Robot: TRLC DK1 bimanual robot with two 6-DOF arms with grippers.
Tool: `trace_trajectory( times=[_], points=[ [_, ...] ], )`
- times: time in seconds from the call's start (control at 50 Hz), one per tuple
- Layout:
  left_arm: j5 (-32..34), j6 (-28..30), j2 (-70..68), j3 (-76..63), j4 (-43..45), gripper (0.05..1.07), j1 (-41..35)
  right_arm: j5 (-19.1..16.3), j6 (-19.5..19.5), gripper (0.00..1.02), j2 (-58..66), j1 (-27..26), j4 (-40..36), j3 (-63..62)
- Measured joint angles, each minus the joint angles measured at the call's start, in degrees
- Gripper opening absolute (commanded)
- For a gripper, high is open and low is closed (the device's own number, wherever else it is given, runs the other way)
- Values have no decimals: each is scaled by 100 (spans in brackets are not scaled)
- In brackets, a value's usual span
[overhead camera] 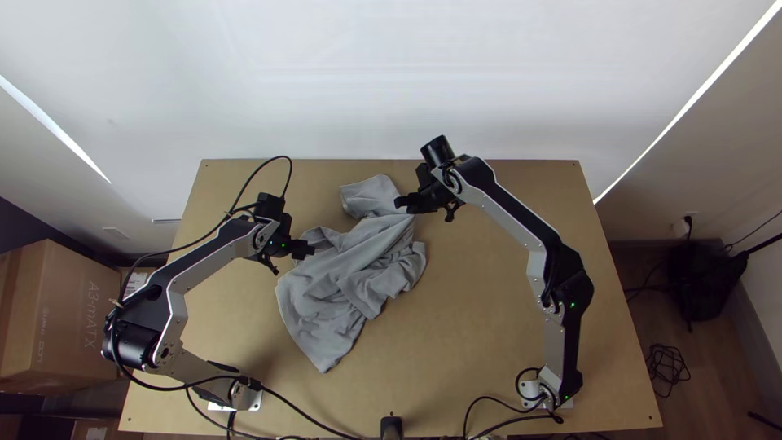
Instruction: Fold the t-shirt
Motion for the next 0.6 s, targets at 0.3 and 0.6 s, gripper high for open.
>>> trace_trajectory(
  times=[0.3,0.6],
  points=[
    [17,-2,-4,-269,597,8,-144,31,2,2,-282,-48,2,-114],
    [61,2,-435,-260,472,8,308,90,4,2,-761,-402,136,-575]
  ],
)
